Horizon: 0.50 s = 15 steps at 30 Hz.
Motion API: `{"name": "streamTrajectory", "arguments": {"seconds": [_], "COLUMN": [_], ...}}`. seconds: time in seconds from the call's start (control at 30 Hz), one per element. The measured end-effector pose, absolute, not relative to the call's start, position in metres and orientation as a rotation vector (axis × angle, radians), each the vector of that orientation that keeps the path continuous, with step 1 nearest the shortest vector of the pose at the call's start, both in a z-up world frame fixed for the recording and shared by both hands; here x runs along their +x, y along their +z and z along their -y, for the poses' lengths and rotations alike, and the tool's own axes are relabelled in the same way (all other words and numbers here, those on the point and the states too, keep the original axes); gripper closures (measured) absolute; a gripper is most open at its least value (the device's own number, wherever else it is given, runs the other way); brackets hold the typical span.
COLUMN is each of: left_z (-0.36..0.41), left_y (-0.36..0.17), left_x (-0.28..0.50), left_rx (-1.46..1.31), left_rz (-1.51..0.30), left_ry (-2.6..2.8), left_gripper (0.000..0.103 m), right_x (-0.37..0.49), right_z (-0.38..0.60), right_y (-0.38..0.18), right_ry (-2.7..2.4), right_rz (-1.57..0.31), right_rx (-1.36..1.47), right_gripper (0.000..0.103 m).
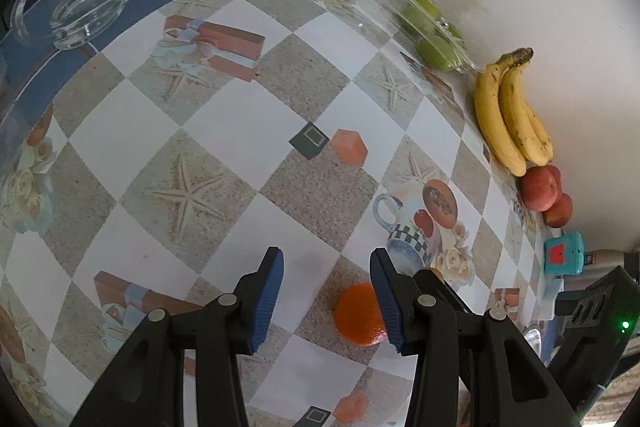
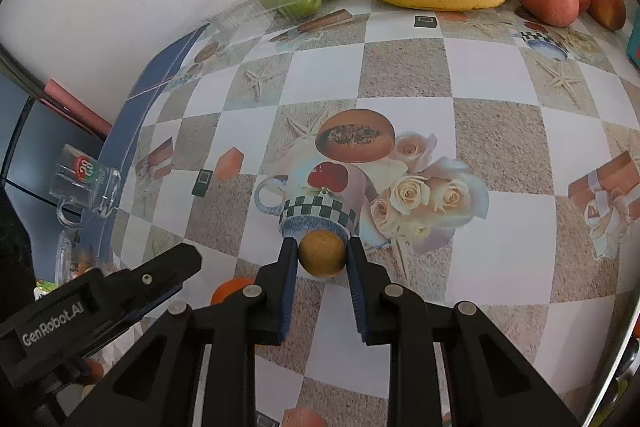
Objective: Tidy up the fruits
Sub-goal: 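Lift the orange with the left tool while the right tool grasps a brown kiwi, then carry the orange and kiwi over the steel basin with both tools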
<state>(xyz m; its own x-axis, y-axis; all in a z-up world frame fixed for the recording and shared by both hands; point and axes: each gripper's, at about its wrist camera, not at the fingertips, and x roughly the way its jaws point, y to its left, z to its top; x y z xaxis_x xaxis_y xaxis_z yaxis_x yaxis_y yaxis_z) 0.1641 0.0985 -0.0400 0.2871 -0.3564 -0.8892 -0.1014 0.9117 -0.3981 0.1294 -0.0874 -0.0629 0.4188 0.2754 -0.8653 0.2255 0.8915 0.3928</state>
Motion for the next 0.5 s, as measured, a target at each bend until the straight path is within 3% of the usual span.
{"name": "streamTrajectory", "arguments": {"seconds": [0.5], "left_z": [-0.056], "left_y": [-0.043], "left_x": [0.159], "left_rx": [-0.233], "left_rz": [-1.324], "left_ry": [-0.270], "left_gripper": [0.045], "right_x": [0.088], "right_z": [0.120], "right_y": [-0.056], "right_ry": [-0.045], "right_rz": [-1.155], "right_rx": [0.508], "right_gripper": [0.077]}}
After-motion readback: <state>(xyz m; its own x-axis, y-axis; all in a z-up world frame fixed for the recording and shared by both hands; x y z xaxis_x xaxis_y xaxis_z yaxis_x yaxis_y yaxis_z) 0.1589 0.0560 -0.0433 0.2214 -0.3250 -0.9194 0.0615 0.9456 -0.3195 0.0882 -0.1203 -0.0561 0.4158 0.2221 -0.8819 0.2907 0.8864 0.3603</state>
